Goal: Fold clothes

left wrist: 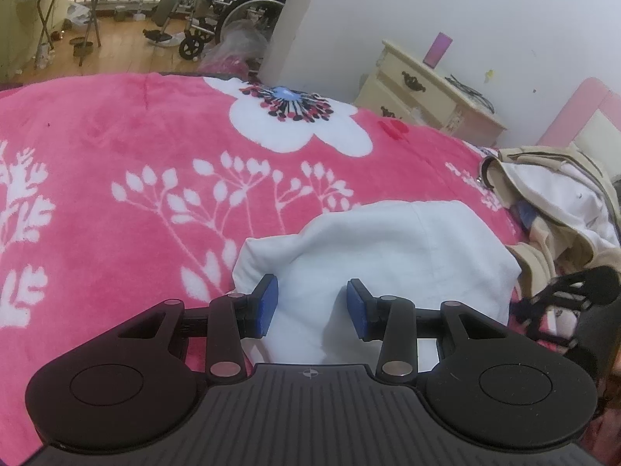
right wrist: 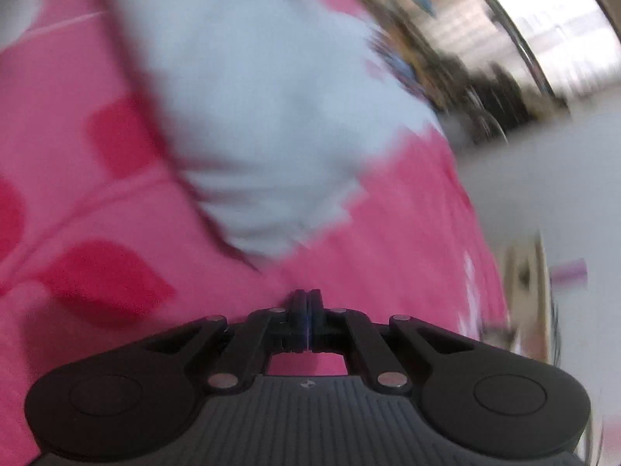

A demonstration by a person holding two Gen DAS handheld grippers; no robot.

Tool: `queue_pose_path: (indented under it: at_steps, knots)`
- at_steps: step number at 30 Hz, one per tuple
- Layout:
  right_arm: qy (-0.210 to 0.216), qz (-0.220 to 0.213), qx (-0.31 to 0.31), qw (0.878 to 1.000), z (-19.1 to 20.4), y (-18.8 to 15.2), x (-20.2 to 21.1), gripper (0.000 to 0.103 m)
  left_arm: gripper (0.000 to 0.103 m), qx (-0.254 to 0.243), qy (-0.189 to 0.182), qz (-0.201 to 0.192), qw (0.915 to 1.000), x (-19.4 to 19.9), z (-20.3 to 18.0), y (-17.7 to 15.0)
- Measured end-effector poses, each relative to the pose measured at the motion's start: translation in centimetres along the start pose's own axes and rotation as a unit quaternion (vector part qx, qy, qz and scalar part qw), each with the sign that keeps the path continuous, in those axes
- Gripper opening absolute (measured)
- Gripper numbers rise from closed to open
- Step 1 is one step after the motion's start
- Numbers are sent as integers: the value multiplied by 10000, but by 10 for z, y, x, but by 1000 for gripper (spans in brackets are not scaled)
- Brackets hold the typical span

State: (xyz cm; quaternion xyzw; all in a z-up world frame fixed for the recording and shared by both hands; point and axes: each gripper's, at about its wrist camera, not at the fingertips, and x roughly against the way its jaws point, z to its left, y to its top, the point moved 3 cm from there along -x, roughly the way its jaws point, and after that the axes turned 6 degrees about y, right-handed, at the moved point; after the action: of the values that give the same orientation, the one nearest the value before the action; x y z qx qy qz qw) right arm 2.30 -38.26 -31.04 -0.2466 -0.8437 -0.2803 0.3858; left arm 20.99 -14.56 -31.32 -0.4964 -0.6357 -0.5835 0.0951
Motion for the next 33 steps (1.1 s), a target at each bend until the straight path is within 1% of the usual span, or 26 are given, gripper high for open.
queue_pose_path:
  at_steps: [2,3,4,5,6,7,8,10,12,13,14,15,16,17,18,19,22,24,26,27,28,30,33]
  knots:
    - [-234,-190,-218,9993,-10,2,21,0,40,-7,10,6,10000,0,-1,0]
    - [-342,-424,-379,9978,-17,8,33,0,40,-12,16,9,10000,0,-1,0]
    - [-302,-789,-670,9942,-22,20,47,0,40,-17,23,12,10000,1,-1,1]
    - [-248,-1162,-970,9882,-28,33,62,0,40,-22,29,15,10000,1,-2,1]
    - [-37,-1547,-1248,9800,-30,43,73,0,40,-27,35,18,10000,1,-2,1]
    - [188,-1929,-1520,9692,-33,52,83,0,40,-32,41,21,10000,1,-3,1]
    - [415,-2159,-1700,9606,-34,63,86,1,40,-41,62,25,10000,2,-3,1]
    - [680,-2266,-1995,9509,-36,77,75,5,40,-75,102,21,9999,2,-5,1]
    - [905,-2087,-2564,9394,-37,75,46,5,40,-121,128,4,9998,2,-6,0]
    - [1021,-1869,-2996,9300,-38,66,29,5,40,-134,121,-7,9998,2,-6,0]
    - [1233,-1590,-3517,9142,-42,53,6,6,40,-144,88,-20,9999,2,-6,0]
    - [1541,-1461,-4043,8897,-51,41,-18,6,40,-150,46,-37,9999,2,-6,0]
    - [1736,-1665,-4571,8563,-57,28,-26,5,40,-163,47,-39,9998,2,-6,0]
    - [1872,-1786,-4932,8306,-63,18,-30,5,40,-176,53,-39,9998,2,-7,1]
    - [1952,-1822,-5126,8160,-66,13,-31,5,40,-191,54,-33,9998,2,-7,1]
    - [1973,-1852,-5210,8096,-65,11,-30,5,40,-163,49,-29,9999,3,-6,1]
    - [1998,-1907,-5178,8097,-66,11,-31,5,40,-68,30,-18,10000,5,-4,3]
    - [2061,-1906,-5164,8090,-69,12,-37,5,42,134,48,-74,9999,16,-1,5]
    - [2077,-1900,-5135,8106,-66,12,-31,5,47,397,61,-80,9992,30,5,4]
    - [2073,-1901,-5120,8116,-65,11,-36,5,55,538,58,-49,9985,37,9,2]
    - [2071,-1901,-5132,8109,-65,10,-35,5,59,642,33,64,9979,43,11,-1]
    - [2068,-1901,-5159,8093,-65,8,-33,5,60,689,8,352,9970,52,12,-10]
    - [2074,-1894,-5172,8085,-65,8,-33,5,62,607,-124,913,9939,57,5,-22]
